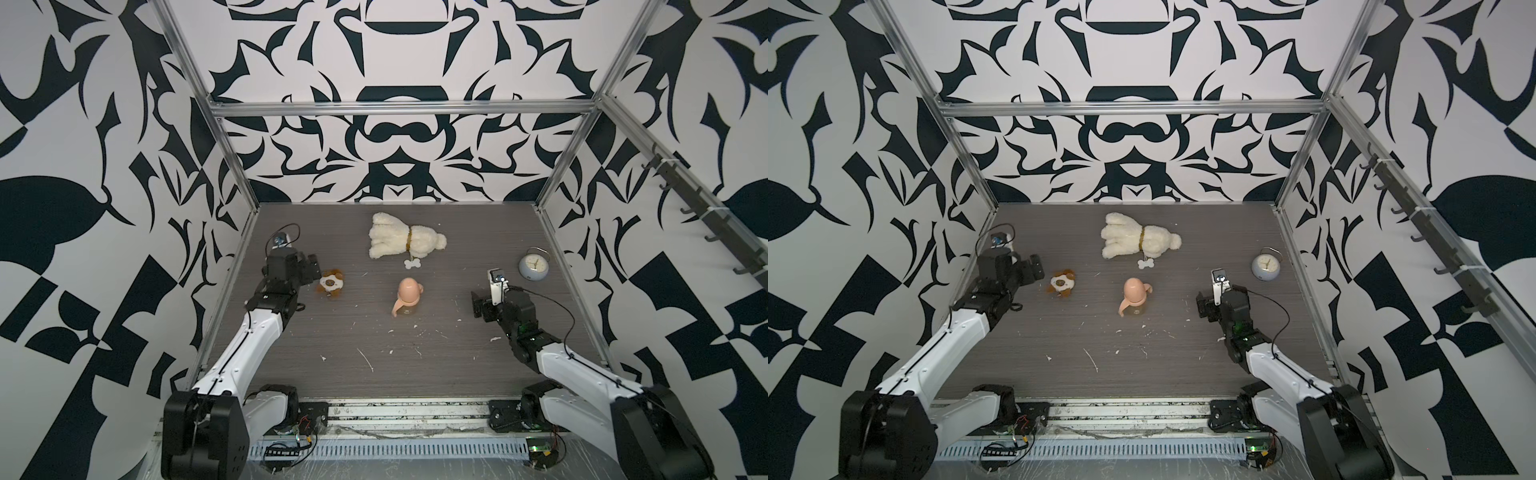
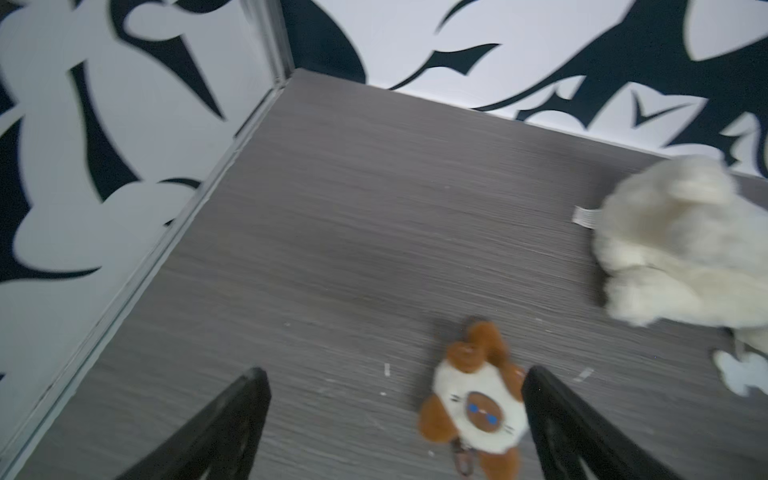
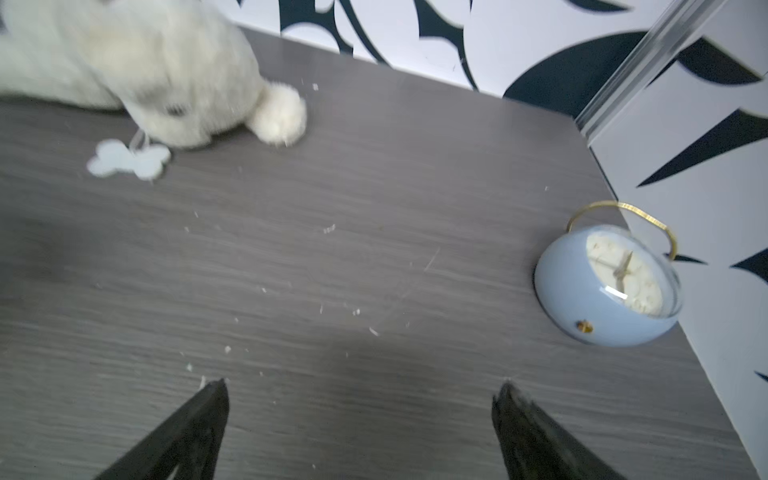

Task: Assemble the baby bottles
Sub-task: Reset both arms

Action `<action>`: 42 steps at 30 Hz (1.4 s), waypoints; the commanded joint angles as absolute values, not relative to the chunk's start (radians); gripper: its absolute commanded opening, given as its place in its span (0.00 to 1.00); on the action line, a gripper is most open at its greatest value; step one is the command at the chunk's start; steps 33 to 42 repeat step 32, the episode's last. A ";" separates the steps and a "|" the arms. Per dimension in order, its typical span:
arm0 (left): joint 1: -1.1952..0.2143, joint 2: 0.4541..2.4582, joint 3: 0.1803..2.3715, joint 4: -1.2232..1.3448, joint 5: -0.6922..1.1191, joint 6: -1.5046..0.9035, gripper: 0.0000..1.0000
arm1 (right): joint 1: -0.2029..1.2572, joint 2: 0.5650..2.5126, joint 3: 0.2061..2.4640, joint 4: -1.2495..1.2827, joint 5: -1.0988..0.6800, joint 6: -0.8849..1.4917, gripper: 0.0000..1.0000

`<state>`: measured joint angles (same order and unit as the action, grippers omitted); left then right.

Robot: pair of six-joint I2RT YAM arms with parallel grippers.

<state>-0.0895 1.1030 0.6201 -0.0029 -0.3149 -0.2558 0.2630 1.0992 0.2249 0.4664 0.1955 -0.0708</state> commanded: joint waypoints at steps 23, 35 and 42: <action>0.057 1.552 0.353 0.948 -0.249 -0.142 0.99 | 0.111 1.548 0.350 0.914 0.237 -0.004 1.00; 0.052 1.549 0.359 0.933 -0.259 -0.143 0.99 | 0.097 1.548 0.359 0.896 0.204 0.000 1.00; 0.052 1.549 0.359 0.933 -0.259 -0.143 0.99 | 0.097 1.548 0.359 0.896 0.204 0.000 1.00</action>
